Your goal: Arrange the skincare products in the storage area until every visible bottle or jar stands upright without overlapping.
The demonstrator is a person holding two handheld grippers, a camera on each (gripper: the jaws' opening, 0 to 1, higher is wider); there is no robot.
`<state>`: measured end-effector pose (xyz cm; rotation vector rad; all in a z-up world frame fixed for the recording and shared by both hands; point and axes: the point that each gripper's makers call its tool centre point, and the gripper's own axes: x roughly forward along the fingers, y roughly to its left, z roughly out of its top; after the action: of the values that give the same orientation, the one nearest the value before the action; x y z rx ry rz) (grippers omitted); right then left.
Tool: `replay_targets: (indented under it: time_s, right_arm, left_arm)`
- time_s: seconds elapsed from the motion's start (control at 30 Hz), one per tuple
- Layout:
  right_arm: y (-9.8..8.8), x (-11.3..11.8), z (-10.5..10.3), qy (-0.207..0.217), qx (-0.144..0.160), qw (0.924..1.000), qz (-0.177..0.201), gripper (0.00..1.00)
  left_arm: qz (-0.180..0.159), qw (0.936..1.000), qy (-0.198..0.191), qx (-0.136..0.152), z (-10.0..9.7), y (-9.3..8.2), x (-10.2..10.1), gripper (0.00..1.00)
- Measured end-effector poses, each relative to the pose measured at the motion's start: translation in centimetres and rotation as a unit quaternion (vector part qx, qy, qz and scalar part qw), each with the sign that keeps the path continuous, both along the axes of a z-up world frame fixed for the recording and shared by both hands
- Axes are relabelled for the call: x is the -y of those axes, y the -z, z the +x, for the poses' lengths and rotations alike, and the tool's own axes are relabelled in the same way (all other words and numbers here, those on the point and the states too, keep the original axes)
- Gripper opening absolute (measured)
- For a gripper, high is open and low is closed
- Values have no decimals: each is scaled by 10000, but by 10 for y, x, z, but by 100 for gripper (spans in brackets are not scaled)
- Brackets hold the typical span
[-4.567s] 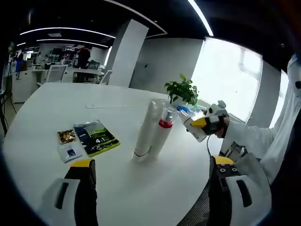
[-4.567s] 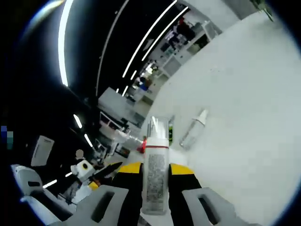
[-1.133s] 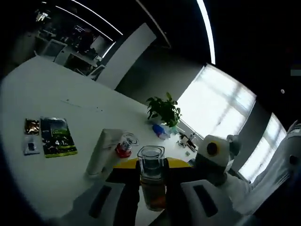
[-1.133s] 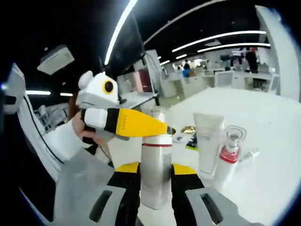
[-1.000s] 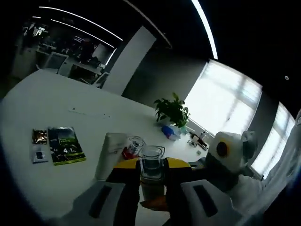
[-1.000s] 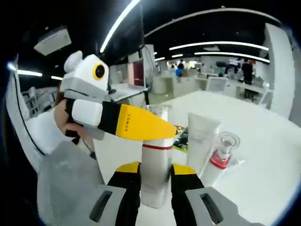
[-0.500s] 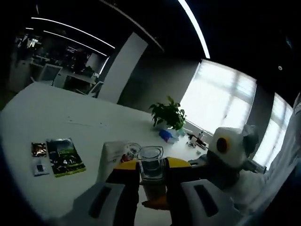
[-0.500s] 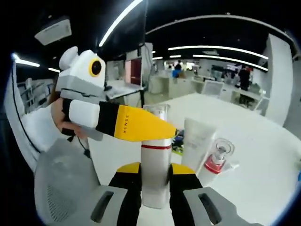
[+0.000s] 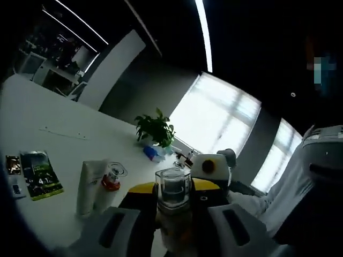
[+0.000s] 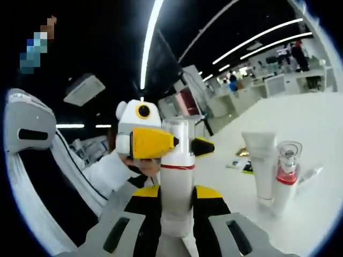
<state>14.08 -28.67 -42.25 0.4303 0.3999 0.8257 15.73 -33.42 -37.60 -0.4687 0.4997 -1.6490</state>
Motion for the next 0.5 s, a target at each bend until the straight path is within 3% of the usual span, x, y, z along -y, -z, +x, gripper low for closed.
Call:
replay_targets:
  time_s: [0.2, 0.5]
  right_arm:
    - [-17, -14, -15, -578, 0, 9942, 905, 13]
    - [-25, -24, -27, -969, -50, 9854, 1396, 13]
  left_arm:
    - [-298, 9979, 470, -320, -11, -12, -7, 18]
    - [-469, 9954, 766, -342, -21, -16, -10, 20]
